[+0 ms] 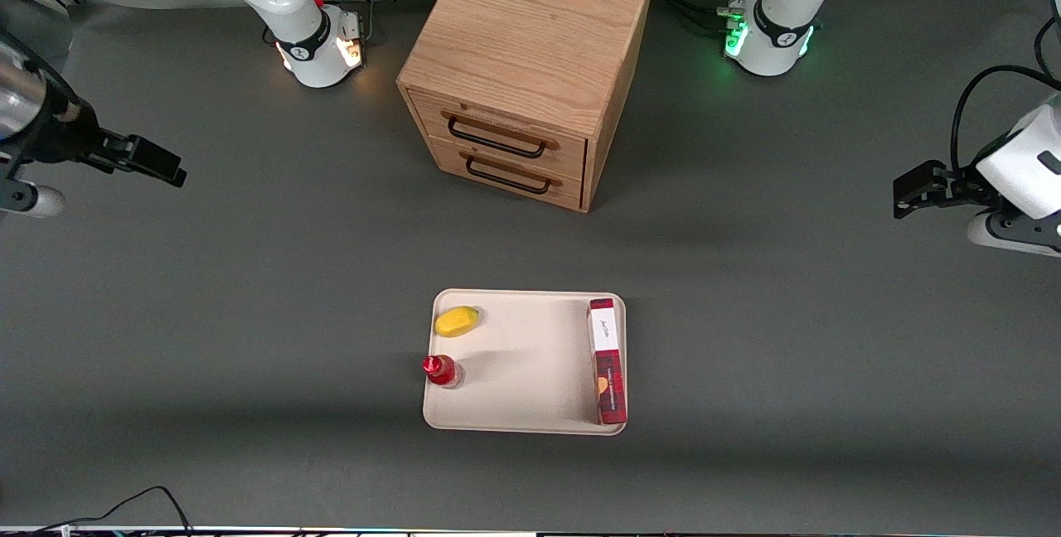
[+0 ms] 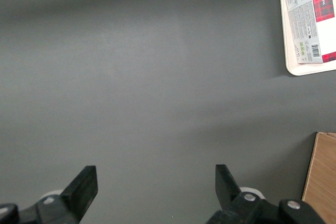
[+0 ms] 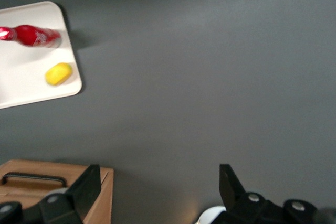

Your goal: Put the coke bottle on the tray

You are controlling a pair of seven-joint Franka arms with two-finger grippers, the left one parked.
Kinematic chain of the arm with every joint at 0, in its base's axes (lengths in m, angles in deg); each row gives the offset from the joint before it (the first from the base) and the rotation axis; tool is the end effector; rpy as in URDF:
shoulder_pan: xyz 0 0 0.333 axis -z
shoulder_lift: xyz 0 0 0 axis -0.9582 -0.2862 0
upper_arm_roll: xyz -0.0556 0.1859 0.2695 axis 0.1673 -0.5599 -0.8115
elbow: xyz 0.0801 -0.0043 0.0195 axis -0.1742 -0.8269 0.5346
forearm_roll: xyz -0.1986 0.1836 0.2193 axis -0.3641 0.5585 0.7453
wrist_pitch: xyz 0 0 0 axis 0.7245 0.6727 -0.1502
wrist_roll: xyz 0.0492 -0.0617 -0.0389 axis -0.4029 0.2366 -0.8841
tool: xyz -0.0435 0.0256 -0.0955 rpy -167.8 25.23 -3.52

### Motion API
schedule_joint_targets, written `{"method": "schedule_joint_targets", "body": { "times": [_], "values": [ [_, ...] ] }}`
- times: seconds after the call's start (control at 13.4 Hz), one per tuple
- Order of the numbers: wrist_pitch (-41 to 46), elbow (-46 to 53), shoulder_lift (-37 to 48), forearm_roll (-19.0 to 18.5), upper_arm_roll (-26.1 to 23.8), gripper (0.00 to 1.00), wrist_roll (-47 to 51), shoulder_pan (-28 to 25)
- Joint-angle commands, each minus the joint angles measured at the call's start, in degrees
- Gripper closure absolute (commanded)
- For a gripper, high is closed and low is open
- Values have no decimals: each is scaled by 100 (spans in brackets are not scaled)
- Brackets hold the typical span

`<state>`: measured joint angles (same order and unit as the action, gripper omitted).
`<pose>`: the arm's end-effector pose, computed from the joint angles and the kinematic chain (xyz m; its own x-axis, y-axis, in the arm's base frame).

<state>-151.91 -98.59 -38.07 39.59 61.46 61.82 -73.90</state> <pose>0.5095 0.0444 0.6351 0.9686 -0.2372 -0.0750 -0.2351 -0.9713 0.0351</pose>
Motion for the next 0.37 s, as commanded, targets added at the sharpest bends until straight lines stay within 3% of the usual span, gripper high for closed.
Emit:
{"method": "schedule_joint_targets", "body": {
  "times": [0.0,0.3],
  "values": [
    [-1249,-2185,1162,123,69,0,-247,-26],
    [-1164,-1609,961,122,69,0,-291,-35]
  ]
}}
